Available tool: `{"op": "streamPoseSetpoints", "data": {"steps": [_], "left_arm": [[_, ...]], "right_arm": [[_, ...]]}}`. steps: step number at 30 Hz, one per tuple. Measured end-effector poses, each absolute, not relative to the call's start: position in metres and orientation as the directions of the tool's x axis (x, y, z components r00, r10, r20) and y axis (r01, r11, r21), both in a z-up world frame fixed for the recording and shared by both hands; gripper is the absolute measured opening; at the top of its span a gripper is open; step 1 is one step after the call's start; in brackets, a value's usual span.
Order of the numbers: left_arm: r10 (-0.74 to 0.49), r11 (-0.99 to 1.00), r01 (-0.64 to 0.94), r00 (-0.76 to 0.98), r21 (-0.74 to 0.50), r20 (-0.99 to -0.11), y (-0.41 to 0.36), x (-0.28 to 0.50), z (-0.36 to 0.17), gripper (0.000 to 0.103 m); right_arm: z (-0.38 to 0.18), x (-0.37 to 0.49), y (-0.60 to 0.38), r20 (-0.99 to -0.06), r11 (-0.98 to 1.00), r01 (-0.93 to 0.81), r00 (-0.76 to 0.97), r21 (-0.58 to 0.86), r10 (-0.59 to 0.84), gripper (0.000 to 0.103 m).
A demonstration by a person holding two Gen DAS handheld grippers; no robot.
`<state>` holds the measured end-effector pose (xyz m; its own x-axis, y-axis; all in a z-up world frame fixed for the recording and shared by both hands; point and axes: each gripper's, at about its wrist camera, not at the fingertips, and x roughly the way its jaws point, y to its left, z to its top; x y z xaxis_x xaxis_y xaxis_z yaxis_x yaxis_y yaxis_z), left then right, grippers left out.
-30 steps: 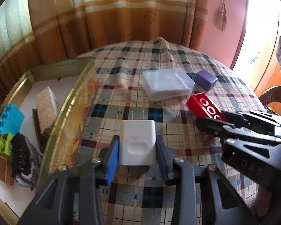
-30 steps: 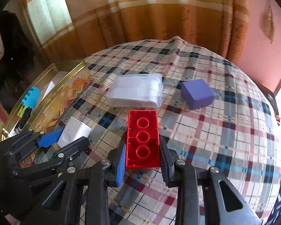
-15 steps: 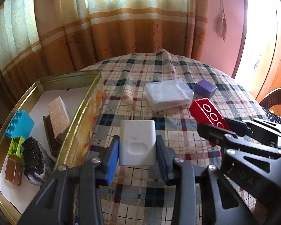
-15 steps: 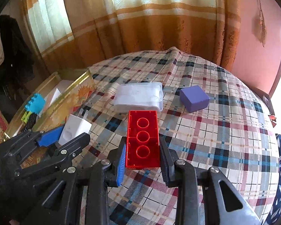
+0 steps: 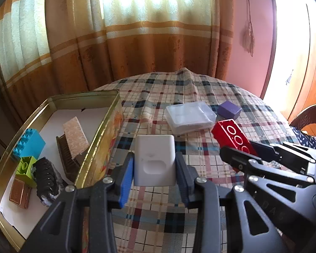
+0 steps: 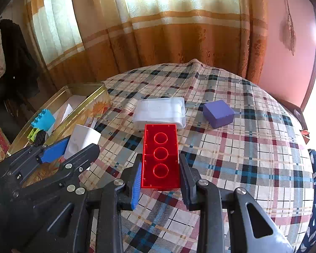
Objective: Organize rigid objects
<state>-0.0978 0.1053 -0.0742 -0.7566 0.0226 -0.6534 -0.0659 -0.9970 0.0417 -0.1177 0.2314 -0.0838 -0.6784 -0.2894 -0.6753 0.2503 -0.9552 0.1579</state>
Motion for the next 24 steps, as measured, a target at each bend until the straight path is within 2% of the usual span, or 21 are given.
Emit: {"op": "streamPoseSetpoints", "data": {"steps": [24], "left_arm": [[0.018,-0.999,-0.041,-0.810,0.026,-0.586,0.099,-0.086,-0.065,0.037]], "right_arm": [[-0.072,-0.104,0.242,-0.596,-0.966,0.200,-0.761,0.161,-0.257,0.034]]}}
